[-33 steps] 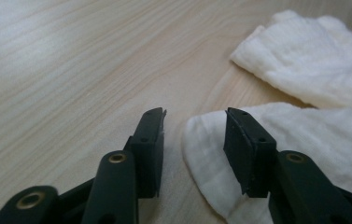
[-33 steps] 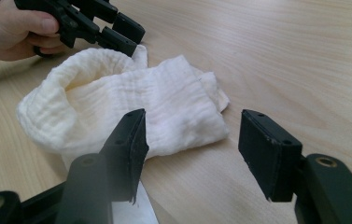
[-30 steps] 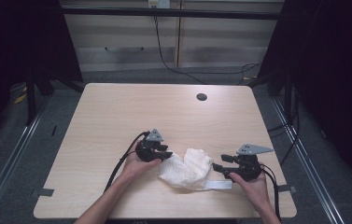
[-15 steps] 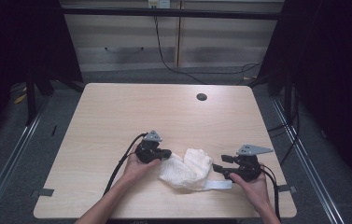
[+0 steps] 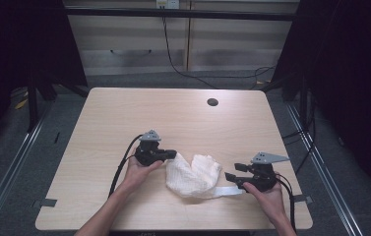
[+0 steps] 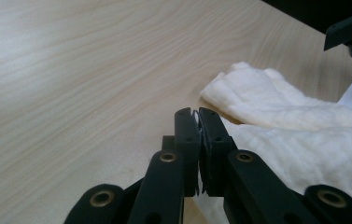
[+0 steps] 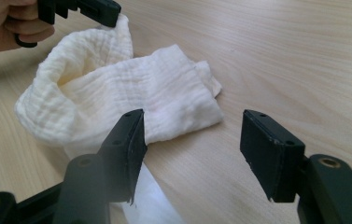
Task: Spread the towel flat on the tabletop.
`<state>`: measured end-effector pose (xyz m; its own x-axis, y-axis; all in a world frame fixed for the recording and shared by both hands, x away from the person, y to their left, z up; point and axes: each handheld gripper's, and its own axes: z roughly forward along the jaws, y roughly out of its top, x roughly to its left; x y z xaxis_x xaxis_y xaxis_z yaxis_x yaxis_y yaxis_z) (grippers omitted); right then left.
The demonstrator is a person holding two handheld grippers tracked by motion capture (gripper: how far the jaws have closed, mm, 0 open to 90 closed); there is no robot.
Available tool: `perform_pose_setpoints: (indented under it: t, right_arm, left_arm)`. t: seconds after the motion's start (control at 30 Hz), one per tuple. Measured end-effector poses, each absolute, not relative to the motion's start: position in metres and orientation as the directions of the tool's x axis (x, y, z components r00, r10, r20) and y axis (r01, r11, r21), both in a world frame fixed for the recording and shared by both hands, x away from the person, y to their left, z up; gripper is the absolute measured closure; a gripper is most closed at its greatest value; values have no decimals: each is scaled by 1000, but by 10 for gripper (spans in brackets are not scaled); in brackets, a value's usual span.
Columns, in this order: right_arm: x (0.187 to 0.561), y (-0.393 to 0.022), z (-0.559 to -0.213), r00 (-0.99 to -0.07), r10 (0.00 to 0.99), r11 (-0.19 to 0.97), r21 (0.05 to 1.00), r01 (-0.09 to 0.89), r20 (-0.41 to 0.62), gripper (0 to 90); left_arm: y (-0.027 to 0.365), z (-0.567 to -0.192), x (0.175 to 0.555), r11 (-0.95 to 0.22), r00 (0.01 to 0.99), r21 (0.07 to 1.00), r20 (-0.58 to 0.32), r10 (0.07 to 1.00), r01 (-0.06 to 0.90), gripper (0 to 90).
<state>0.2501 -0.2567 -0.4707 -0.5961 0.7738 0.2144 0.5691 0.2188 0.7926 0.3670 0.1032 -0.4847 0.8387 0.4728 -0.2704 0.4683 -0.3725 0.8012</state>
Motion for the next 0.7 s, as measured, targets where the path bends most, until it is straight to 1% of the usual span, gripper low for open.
perform_pose_setpoints:
  t: [0.2, 0.37, 0.5, 0.57, 0.67, 0.7]
  right_arm:
    - [250, -256, -469, -594, 775, 215, 795, 568, 215, 405]
    - [251, -257, -468, -592, 776, 208, 800, 563, 216, 404]
    - [253, -256, -467, -590, 778, 207, 799, 565, 216, 403]
    - [253, -255, -466, -594, 775, 210, 799, 563, 215, 403]
    - [253, -255, -466, -596, 774, 211, 800, 561, 215, 402]
    - [253, -255, -466, -595, 775, 210, 800, 562, 215, 402]
  left_arm:
    - [112, -469, 366, -327, 839, 829, -273, 471, 453, 875]
    - [120, -444, 365, -276, 849, 868, -256, 463, 412, 875]
    - [119, -420, 368, -277, 859, 885, -216, 465, 373, 876]
    - [121, -406, 370, -243, 864, 903, -217, 454, 355, 877]
    - [120, -381, 371, -237, 875, 926, -162, 456, 295, 877]
    - [119, -375, 372, -232, 874, 929, -157, 460, 289, 877]
